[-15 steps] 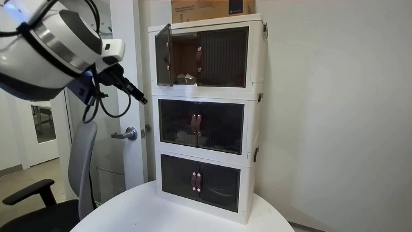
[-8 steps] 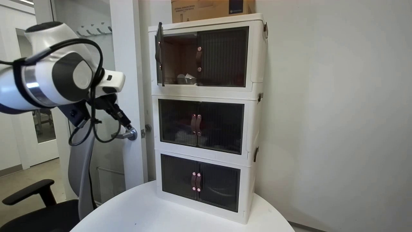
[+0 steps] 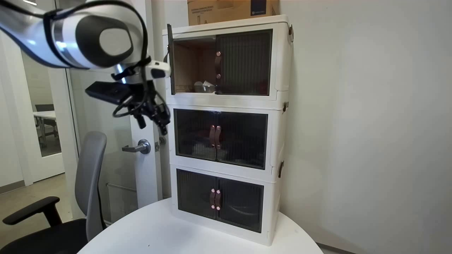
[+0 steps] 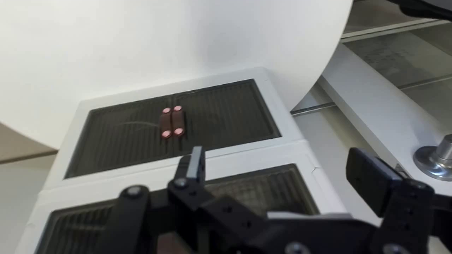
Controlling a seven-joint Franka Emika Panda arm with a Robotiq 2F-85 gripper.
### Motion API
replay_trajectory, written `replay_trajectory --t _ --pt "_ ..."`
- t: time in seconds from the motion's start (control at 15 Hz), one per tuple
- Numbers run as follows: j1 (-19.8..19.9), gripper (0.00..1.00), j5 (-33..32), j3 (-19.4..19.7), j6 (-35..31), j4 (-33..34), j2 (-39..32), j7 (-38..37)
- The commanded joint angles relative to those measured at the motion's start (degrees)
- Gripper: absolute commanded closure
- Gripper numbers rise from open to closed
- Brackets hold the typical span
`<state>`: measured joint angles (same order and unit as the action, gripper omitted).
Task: Open the doors of the topmost shelf
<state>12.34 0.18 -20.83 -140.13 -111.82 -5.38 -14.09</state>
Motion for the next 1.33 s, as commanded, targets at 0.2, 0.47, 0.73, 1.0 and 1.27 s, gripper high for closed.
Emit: replay_trajectory --t 0.2,0.47,0.73,1.0,1.27 --pt "-5.5 0.0 -0.6 15.9 14.6 8.1 8.7 26.6" --pt "-6.9 0.0 3.6 21.4 12.0 11.7 10.2 43.5" --pt "-7.2 0.0 14.7 26.0 12.2 18.7 6.0 52.9" --pt "-5.6 0.0 23.0 27.4 16.6 27.9 -2.2 50.6" --pt "-2.6 0.0 29.9 25.6 20.2 35.9 -9.3 51.9"
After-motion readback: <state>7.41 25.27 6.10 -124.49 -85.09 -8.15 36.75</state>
